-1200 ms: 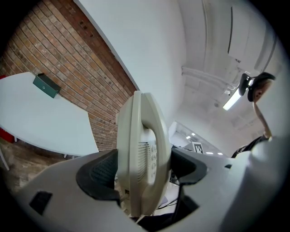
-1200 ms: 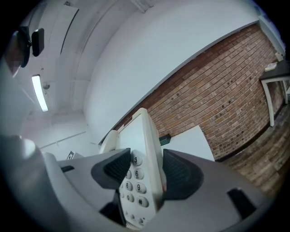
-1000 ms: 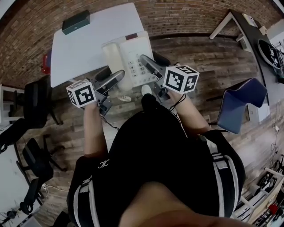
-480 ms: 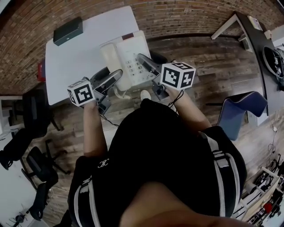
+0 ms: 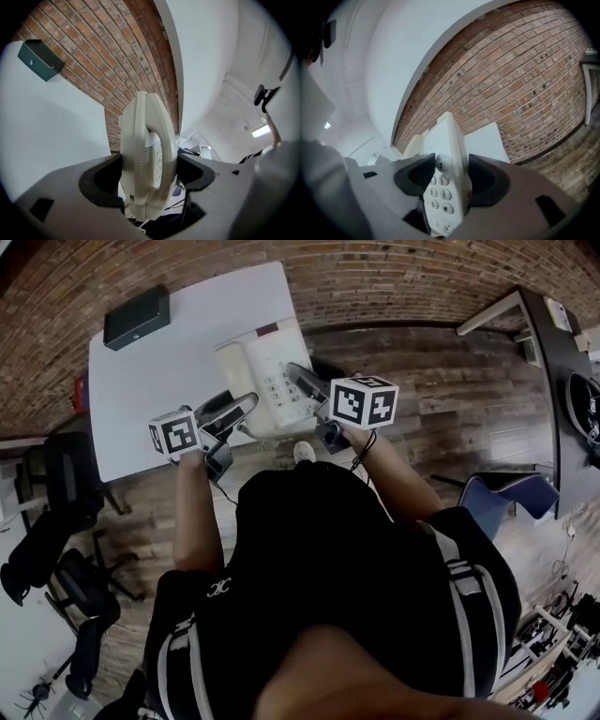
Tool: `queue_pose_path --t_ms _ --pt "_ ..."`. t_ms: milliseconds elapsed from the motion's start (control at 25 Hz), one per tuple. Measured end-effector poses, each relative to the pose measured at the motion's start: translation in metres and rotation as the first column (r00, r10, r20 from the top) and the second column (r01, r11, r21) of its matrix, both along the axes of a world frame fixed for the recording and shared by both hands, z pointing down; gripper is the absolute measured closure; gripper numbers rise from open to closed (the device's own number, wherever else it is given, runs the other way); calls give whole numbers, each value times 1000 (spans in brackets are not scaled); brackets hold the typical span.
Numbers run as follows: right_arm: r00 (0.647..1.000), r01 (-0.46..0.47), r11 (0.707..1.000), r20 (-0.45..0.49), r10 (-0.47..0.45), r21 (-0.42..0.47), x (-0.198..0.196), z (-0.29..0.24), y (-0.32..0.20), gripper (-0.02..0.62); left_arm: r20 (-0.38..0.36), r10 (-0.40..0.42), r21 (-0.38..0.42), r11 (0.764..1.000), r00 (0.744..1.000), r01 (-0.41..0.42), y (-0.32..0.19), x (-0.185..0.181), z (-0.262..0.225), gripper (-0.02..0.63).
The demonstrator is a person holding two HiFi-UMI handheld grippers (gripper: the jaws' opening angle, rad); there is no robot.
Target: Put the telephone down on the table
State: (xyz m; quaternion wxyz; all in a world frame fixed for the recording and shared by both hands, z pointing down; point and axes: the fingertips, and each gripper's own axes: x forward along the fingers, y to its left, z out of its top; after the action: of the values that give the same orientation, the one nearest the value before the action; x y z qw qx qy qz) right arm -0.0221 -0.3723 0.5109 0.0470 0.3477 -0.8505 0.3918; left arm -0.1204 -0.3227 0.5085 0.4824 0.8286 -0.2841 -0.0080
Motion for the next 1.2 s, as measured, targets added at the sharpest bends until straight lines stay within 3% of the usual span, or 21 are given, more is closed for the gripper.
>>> queue_pose_path --t_ms 240,600,840,1200 --pt "999 -28 994 -25 26 -102 -10 48 -41 388 -15 36 -100 994 999 -38 -44 -10 46 243" --pt "990 -129 972 -77 116 -197 -22 115 -88 393 -48 119 -224 966 992 -126 -98 -28 114 244" --pt "987 -155 952 -77 139 -265 -26 157 -106 393 -44 125 -272 953 991 -132 -120 -33 153 244" --pt "987 -151 946 -88 131 -286 -28 183 -112 393 -46 121 -301 945 992 -129 -124 -35 179 244"
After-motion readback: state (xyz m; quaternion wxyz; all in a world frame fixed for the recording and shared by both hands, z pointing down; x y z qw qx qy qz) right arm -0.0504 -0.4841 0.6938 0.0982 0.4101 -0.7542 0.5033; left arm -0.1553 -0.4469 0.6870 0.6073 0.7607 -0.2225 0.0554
